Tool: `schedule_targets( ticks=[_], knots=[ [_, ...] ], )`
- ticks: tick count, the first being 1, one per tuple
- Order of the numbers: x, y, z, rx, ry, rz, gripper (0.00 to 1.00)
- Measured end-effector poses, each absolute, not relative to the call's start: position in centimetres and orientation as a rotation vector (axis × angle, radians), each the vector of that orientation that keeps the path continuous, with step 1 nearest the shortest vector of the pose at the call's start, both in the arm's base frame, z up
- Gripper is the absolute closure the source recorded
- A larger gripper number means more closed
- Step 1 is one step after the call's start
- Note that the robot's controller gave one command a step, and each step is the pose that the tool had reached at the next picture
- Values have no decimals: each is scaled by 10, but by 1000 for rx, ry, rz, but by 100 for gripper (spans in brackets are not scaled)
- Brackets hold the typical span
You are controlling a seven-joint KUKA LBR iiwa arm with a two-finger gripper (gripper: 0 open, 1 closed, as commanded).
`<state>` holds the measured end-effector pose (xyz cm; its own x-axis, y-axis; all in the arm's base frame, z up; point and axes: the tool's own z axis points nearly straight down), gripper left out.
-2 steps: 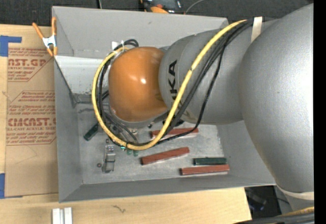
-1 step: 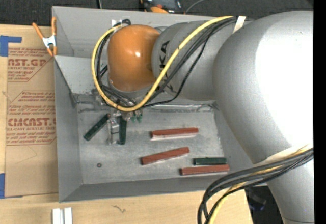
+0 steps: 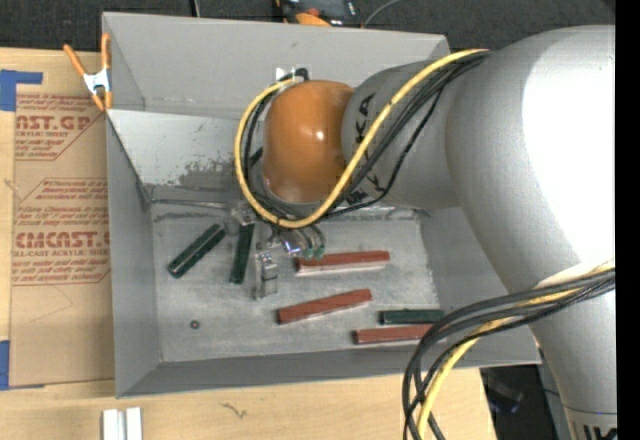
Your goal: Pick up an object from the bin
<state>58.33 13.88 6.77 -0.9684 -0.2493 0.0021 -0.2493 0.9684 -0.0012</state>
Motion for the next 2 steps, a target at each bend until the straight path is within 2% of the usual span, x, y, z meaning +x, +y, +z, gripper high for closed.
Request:
schedule_targets(
  ticks=[1, 2],
  knots=[
    [584, 143, 70, 401, -3117, -3, 100],
    [555, 158, 260, 375, -3130, -3, 100]
  ],
)
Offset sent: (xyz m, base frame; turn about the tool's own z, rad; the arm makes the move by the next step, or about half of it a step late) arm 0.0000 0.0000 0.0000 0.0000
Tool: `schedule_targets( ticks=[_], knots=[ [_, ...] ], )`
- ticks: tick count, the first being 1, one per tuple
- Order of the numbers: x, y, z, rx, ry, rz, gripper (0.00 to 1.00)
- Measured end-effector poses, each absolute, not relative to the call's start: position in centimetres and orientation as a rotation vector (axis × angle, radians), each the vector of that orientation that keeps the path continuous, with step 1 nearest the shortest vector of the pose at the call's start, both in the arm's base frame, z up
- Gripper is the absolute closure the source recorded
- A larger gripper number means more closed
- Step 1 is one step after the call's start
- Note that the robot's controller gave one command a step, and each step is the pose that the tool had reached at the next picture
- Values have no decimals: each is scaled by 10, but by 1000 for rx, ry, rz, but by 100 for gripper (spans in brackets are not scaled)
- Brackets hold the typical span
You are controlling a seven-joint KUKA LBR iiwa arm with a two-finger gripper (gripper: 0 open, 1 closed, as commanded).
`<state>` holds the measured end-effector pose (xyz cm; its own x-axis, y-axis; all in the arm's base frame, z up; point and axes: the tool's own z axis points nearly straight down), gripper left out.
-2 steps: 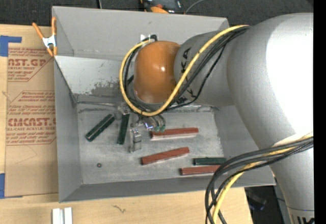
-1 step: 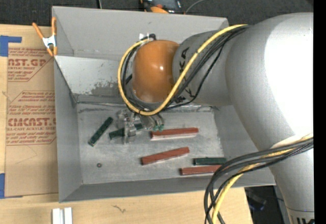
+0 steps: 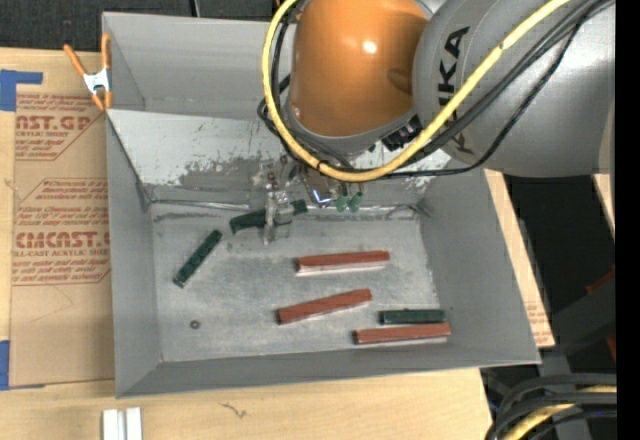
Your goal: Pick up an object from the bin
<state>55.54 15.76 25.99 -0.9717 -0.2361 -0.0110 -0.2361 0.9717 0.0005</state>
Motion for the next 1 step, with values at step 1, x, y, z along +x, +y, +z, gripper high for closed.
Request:
schedule_targets(
  ticks=[1],
  knots=[
    [570, 137, 263, -704, 3057, 0, 100]
  ],
)
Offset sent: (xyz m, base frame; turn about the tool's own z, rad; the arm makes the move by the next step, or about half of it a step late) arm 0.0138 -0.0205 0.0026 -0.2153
